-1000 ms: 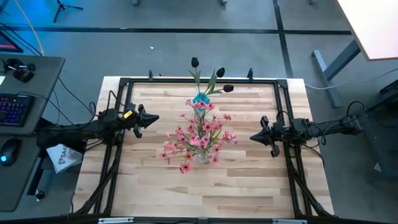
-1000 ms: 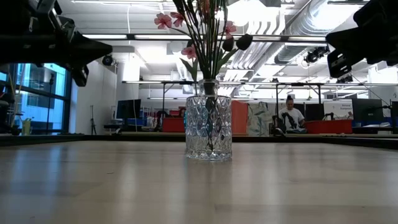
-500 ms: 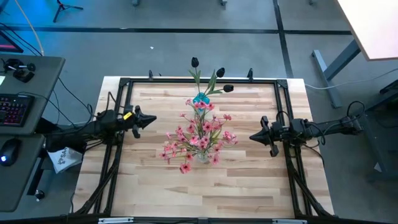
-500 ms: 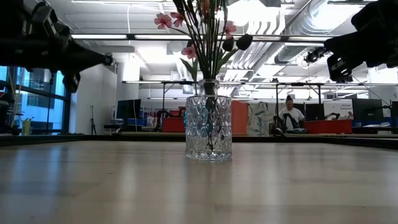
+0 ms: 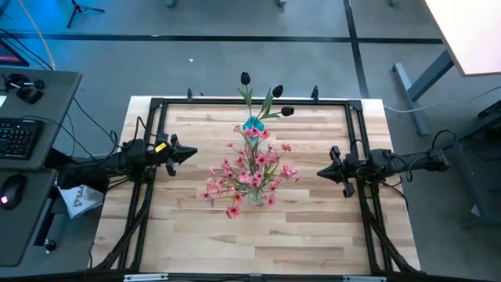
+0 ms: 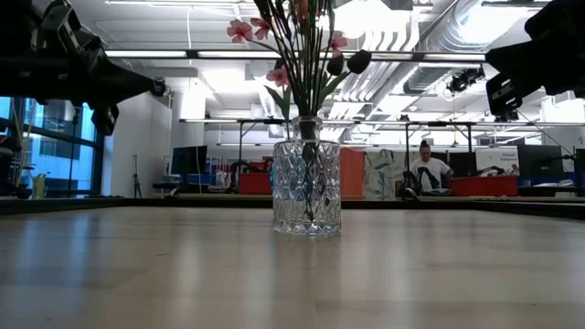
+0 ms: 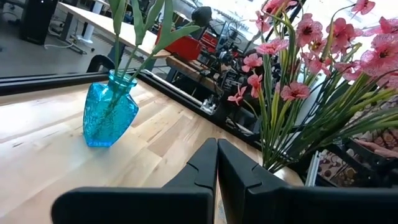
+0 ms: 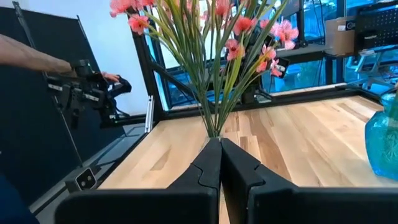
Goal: Sort flowers into vase by color
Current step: Return to Home Position
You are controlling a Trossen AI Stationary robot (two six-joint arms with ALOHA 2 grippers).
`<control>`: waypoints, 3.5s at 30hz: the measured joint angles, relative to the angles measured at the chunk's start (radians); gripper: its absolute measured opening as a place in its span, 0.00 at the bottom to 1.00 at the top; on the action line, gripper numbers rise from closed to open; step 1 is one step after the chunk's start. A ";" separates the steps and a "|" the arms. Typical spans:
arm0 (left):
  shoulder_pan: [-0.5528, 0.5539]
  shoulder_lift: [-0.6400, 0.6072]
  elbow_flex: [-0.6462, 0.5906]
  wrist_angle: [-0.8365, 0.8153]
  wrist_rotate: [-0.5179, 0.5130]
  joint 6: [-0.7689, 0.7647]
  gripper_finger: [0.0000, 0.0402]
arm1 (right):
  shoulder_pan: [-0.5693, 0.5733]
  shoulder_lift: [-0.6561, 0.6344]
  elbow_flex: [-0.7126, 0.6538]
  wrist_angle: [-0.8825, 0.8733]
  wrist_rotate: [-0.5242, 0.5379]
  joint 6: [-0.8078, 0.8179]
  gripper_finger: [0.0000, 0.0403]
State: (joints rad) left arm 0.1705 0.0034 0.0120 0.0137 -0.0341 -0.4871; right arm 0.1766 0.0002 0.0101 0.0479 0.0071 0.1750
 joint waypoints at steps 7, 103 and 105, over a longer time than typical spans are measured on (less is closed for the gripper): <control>-0.001 0.000 0.000 0.000 0.000 0.000 0.00 | 0.000 0.003 0.000 -0.009 0.000 0.000 0.00; -0.318 0.017 0.000 -0.002 0.019 0.350 0.00 | 0.000 0.007 -0.001 -0.029 0.000 0.000 0.00; -0.318 0.017 0.000 -0.002 0.019 0.350 0.00 | 0.000 0.007 -0.001 -0.029 0.001 0.000 0.00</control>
State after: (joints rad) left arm -0.1478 0.0204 0.0120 0.0120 -0.0147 -0.1368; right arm 0.1766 0.0071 0.0090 0.0185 0.0078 0.1749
